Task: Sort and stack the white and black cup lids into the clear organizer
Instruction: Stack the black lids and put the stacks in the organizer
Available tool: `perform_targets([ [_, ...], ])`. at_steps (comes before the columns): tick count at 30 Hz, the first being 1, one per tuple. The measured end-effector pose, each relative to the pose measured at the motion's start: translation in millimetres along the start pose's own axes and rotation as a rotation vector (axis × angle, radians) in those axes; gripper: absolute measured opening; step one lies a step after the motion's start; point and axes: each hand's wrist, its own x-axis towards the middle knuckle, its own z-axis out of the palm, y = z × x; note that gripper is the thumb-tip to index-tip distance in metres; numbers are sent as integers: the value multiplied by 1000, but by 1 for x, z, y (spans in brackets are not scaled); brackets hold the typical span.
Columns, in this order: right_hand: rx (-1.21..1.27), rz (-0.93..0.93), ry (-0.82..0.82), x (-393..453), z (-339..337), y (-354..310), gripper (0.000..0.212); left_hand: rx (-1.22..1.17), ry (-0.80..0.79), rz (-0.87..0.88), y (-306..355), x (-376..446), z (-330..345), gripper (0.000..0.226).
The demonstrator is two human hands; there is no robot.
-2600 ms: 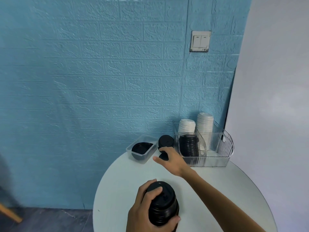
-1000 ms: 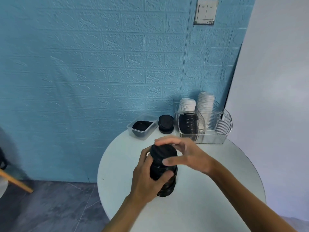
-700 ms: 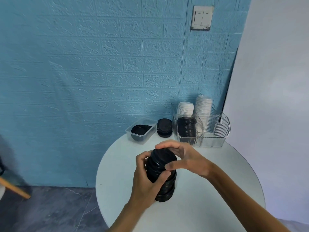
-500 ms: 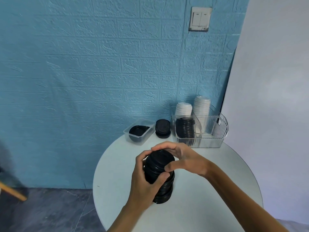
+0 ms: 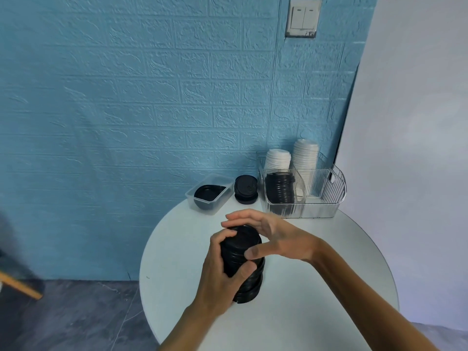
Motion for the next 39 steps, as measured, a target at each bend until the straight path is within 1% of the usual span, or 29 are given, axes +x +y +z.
perform_targets([
  [3, 102, 12, 26, -3, 6, 7, 69, 7, -4, -28, -3, 1, 0, 59],
  [8, 187, -3, -18, -1, 4, 8, 74, -5, -2, -45, -5, 0, 0, 56],
  [10, 254, -8, 15, 0, 3, 8, 72, -4, -9, -39, -4, -1, 0, 53],
  [13, 177, -39, 130, 9, -1, 11, 59, 3, -21, -39, -5, -2, 0, 50],
  [16, 110, -31, 257, 31, -6, 17, 55, 4, -24, -41, -7, -3, 0, 50],
  [18, 45, -11, 379, 49, -10, 24, 60, 4, -31, -43, -7, -2, 0, 51],
  [21, -217, 40, 507, 75, -15, 38, 72, 10, -38, -41, -7, -3, -1, 53],
  [23, -302, 66, 539, 90, -18, 47, 77, 13, -42, -46, -8, -2, -1, 54],
  [28, -304, 154, 531, 114, -23, 76, 88, 14, -47, -35, -9, -1, -3, 55],
  [31, -266, 235, 506, 128, -25, 91, 90, 18, -42, -29, -9, 0, -2, 55],
  [35, -337, 350, 539, 147, -30, 106, 91, 11, -28, -20, -7, 1, -3, 57],
  [39, -384, 396, 574, 162, -36, 117, 91, 3, -28, -15, -6, 1, -2, 55],
])
